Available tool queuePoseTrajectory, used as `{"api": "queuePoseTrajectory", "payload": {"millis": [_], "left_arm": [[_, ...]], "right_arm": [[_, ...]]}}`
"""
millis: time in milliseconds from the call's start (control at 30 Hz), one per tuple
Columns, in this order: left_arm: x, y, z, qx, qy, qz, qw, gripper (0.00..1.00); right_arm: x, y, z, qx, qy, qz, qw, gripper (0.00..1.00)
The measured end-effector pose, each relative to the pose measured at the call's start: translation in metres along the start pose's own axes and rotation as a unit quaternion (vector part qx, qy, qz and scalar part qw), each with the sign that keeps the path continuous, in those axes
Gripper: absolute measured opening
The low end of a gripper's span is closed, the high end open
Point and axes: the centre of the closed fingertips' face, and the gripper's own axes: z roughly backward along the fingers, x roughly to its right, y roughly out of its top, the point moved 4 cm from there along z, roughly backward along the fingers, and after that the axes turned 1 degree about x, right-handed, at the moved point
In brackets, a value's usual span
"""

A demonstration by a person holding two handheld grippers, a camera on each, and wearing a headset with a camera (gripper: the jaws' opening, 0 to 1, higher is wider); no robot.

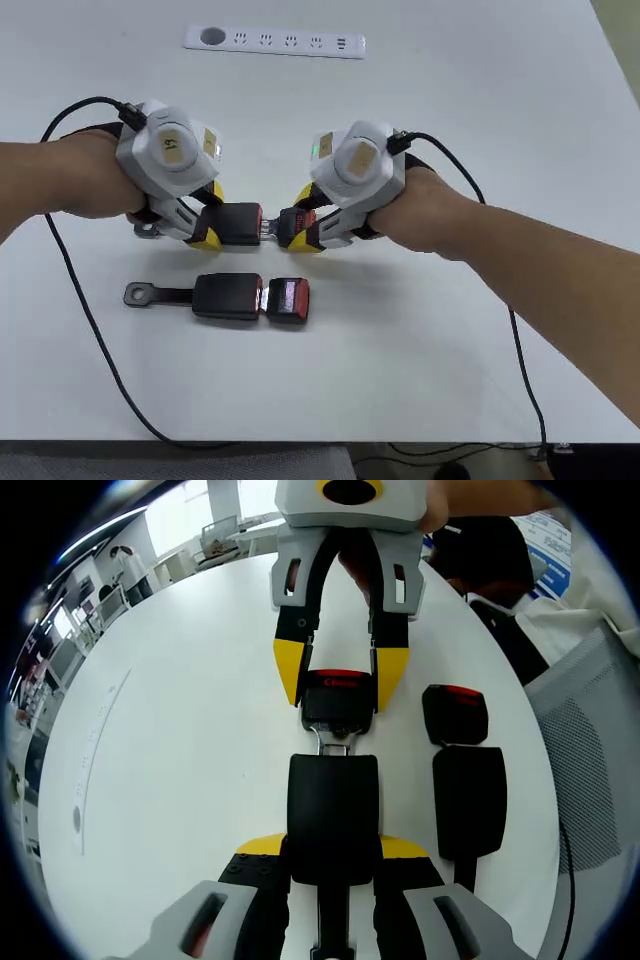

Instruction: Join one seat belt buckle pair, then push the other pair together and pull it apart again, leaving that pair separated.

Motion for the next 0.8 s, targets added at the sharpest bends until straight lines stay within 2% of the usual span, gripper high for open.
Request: {"api": "queuePoseTrajectory", "payload": {"millis": [200,300,533,567,667,800], "left_arm": [[0.002,0.001,0.001,-0.005,0.001,0.002,1.0000,0.32],[0.004,0.003,0.002,-0.003,0.001,0.003,1.0000,0.32],[0.004,0.003,0.002,-0.001,0.001,0.005,1.0000,0.32],[0.004,0.003,0.002,-0.001,0.001,0.006,1.0000,0.32],[0.002,0.000,0.001,0.001,0.002,0.007,1.0000,0.32],[0.002,0.001,0.001,0.000,0.002,0.007,1.0000,0.32]], "right_arm": [[0.000,-0.002,0.001,-0.001,-0.001,0.004,1.0000,0.32],[-0.002,-0.009,0.006,-0.009,-0.002,0.007,0.9999,0.32],[-0.004,-0.039,0.029,-0.016,-0.008,0.004,0.9998,0.32],[0.001,-0.044,0.031,-0.018,-0.008,0.005,0.9998,0.32],[-0.002,-0.052,0.039,-0.025,-0.012,0.006,0.9996,0.33],[0.004,-0.068,0.049,-0.040,-0.016,0.008,0.9990,0.33]]}}
